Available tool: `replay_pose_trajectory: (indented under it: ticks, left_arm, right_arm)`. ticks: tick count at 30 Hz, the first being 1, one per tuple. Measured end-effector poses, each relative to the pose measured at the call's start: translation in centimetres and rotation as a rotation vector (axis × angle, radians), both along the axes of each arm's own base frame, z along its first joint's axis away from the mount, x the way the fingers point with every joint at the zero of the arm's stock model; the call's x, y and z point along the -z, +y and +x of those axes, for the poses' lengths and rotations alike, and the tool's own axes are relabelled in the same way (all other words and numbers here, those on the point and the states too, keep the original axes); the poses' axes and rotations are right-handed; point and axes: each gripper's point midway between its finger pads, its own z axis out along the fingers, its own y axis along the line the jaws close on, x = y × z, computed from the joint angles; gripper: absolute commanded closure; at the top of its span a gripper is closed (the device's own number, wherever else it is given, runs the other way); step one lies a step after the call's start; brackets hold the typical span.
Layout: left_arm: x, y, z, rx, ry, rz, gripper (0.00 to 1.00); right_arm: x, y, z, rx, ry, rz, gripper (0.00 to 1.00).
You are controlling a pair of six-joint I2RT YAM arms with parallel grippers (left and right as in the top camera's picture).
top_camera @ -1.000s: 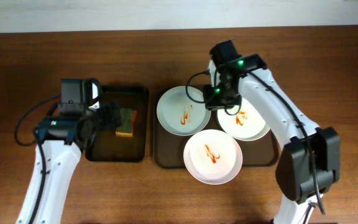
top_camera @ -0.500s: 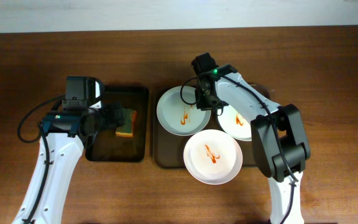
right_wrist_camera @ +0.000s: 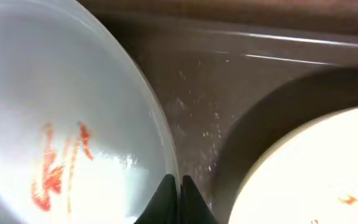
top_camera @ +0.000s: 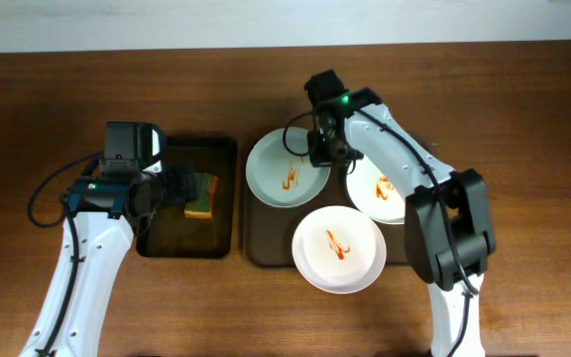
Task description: Clean dirty plates on tray and stack at the side
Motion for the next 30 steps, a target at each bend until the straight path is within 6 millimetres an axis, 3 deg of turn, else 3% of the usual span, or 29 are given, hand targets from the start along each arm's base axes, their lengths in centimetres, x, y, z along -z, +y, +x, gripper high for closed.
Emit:
replay_pose_trajectory:
  ticks: [3,6,13,16,18,20,22,23,25,27,30]
  left_arm:
    - [-0.2,0.0,0.4,-0.002,-0.018,-0.002,0.24]
    - [0.8,0.0,0.8,-0.003,0.007,-0.001,0.19]
    - [9.9,-0.9,0.9,0.018,0.275,-0.032,0.21]
    - [12.4,-1.5,1.6,0.058,0.302,-0.054,0.24]
    - [13.8,-1.7,1.7,0.071,0.327,-0.057,0.44]
    - [14.5,-1.9,1.9,0.08,0.334,-0.064,0.57]
    - [15.2,-2.5,1.7,0.11,0.351,-0.063,0.96]
    - [15.5,-2.9,1.7,0.118,0.355,-0.06,1.0]
    - [15.5,-3.5,1.9,0.159,0.348,-0.05,0.71]
    - [15.5,-3.6,1.9,0.206,0.345,-0.035,0.5]
    - [14.8,-3.7,3.2,0.234,0.316,-0.025,0.36]
  right_arm:
    - [-2.2,-0.6,-1.0,0.004,0.005,-0.006,0.96]
    - [-2.1,-1.8,-1.9,0.02,0.056,-0.021,0.96]
    - [-2.1,-2.0,-1.8,0.024,0.065,0.003,0.96]
    - [-2.1,-1.9,-1.8,0.027,0.069,0.015,0.96]
    - [-2.1,-1.4,-2.0,0.029,0.081,0.043,0.96]
    - [-2.2,-1.2,-2.1,0.027,0.085,0.052,0.96]
    - [-2.2,-1.1,-2.1,0.026,0.088,0.06,0.96]
    - [-2.2,-1.1,-2.1,0.026,0.088,0.06,0.96]
    - [-2.2,-1.1,-2.1,0.026,0.088,0.06,0.96]
    - [-2.2,-1.1,-2.1,0.026,0.088,0.06,0.96]
    - [-2.2,-1.1,-2.2,0.026,0.088,0.06,0.96]
